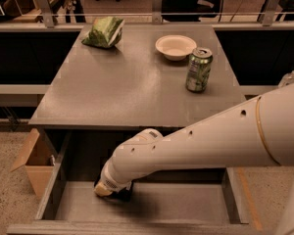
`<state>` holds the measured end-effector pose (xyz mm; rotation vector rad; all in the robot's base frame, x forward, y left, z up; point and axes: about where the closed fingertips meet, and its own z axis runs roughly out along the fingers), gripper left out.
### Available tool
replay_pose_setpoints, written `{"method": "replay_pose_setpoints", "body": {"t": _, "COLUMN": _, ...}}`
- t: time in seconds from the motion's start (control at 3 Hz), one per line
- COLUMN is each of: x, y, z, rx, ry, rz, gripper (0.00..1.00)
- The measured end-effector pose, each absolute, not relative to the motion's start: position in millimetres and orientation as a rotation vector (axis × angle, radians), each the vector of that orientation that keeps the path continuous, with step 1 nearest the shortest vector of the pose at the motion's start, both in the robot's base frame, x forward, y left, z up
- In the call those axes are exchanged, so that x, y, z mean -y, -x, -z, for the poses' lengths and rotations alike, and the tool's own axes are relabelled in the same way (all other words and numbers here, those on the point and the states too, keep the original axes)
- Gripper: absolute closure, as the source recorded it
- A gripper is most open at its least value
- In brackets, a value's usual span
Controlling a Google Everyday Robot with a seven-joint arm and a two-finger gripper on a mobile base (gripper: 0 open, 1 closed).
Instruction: Pick rxbar chocolate from top drawer and place on counter
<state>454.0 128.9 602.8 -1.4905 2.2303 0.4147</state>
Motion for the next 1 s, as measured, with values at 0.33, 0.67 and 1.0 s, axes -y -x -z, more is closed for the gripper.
{"method": "replay_pose_setpoints", "body": {"t": 0.33, "x": -127.9, "y": -453.8, "z": -605.7, "rx": -2.209, "ry": 1.48, "rz": -0.439, "gripper": 1.0}}
{"method": "replay_pose_setpoints", "body": {"t": 0.67, "x": -122.8, "y": -454.8, "z": -616.8, "rx": -2.145, "ry": 1.452, "rz": -0.503, "gripper": 1.0}}
{"method": "replay_pose_setpoints", "body": {"t": 1.0, "x": -113.4, "y": -456.4, "z": -628.2, "rx": -2.091, "ry": 1.427, "rz": -0.556, "gripper": 1.0}}
